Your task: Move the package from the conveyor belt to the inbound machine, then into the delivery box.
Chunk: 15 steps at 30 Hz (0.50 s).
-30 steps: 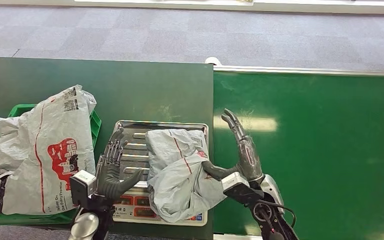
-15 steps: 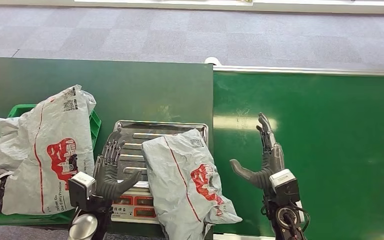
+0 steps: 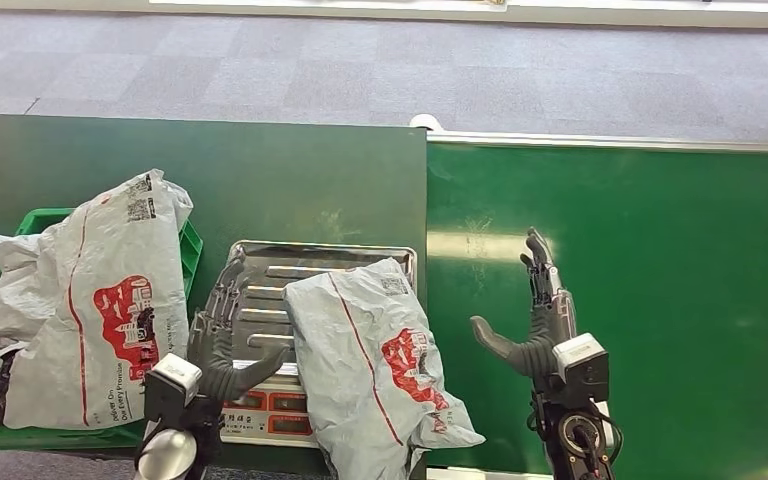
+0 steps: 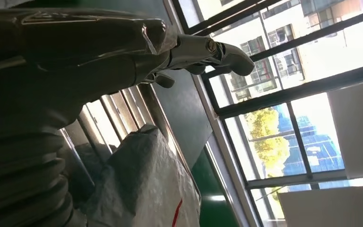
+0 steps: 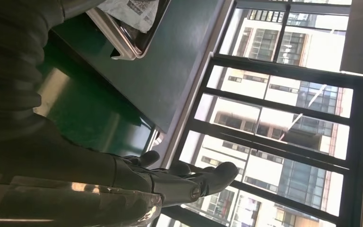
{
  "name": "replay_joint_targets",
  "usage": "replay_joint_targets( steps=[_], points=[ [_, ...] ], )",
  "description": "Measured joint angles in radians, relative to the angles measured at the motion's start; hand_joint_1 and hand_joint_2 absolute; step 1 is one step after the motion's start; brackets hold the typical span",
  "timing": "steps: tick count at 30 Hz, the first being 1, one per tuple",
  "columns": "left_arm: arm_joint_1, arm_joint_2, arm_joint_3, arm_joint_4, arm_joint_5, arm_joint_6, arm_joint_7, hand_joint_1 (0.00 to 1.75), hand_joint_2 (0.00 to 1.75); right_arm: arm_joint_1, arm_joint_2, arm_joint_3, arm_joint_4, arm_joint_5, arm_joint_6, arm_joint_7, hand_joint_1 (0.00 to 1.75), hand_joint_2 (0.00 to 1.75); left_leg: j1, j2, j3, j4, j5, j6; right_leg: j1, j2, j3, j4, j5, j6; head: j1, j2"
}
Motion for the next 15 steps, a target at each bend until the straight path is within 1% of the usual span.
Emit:
replay_joint_targets(
  steps=[8,11,13,15],
  points=[
    [0.007,0.007,-0.035,-0.027,-0.054,-0.014,-0.014,0.0,1.75,-0.006,0.004,-0.006,0.014,0.001,0.005,0.004,0.0,1.75,0.0,0.0,0.0,0.0,0.0,0.0,0.0,0.0,0.0,0.0,0.0,0.0,0.0,0.0],
    [0.01,0.015,-0.08,-0.039,-0.216,0.002,-0.012,0.0,1.75,-0.012,0.005,-0.007,0.021,0.001,0.009,0.005,0.0,1.75,0.0,0.0,0.0,0.0,0.0,0.0,0.0,0.0,0.0,0.0,0.0,0.0,0.0,0.0],
    [0.014,0.021,-0.118,-0.043,-0.322,0.041,0.009,0.0,1.75,-0.015,0.006,-0.01,0.025,0.001,0.011,0.006,0.0,1.75,0.0,0.0,0.0,0.0,0.0,0.0,0.0,0.0,0.0,0.0,0.0,0.0,0.0,0.0],
    [0.018,0.027,-0.147,-0.043,-0.375,0.077,0.033,0.0,1.75,-0.016,0.006,-0.014,0.029,0.002,0.014,0.007,0.0,1.75,0.0,0.0,0.0,0.0,0.0,0.0,0.0,0.0,0.0,0.0,0.0,0.0,0.0,0.0]
  ],
)
